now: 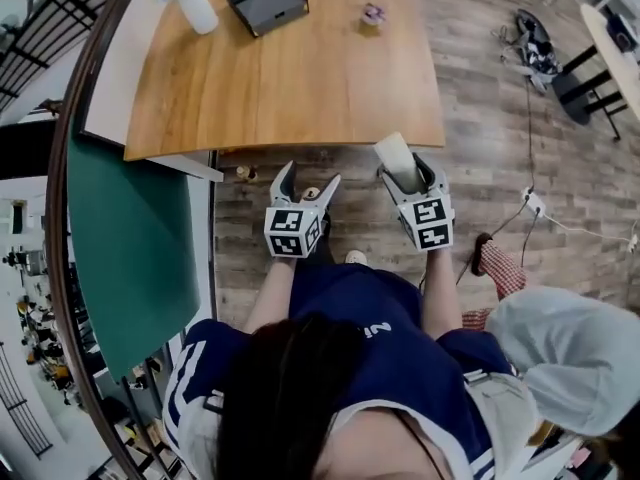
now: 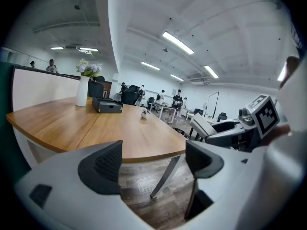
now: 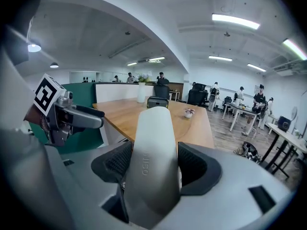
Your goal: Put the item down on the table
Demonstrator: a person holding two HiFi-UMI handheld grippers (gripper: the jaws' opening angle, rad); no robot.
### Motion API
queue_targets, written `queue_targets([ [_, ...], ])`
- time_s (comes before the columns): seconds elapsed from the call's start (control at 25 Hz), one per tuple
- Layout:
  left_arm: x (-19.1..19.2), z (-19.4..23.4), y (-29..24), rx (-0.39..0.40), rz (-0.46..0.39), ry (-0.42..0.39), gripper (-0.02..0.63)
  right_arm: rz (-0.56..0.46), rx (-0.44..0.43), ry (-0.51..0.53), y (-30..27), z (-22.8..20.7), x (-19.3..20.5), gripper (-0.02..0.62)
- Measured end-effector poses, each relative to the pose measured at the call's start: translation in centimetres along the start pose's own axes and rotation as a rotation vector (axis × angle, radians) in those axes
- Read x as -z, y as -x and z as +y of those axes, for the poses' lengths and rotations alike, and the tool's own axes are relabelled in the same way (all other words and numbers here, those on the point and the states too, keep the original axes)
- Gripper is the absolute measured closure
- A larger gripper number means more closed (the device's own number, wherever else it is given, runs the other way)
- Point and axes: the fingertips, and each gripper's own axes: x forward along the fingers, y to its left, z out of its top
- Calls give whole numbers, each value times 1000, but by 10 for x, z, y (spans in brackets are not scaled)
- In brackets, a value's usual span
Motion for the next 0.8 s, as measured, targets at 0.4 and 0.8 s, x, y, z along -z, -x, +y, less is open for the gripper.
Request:
queue_targets([
  [0.4,-39,70,-98,93,58,-52,207,44,59,-35,-93,-35,-43,284],
  [0.8,-78,116,-156,174,70,-108,207,72,133,-53,-149,-55,-78,284],
])
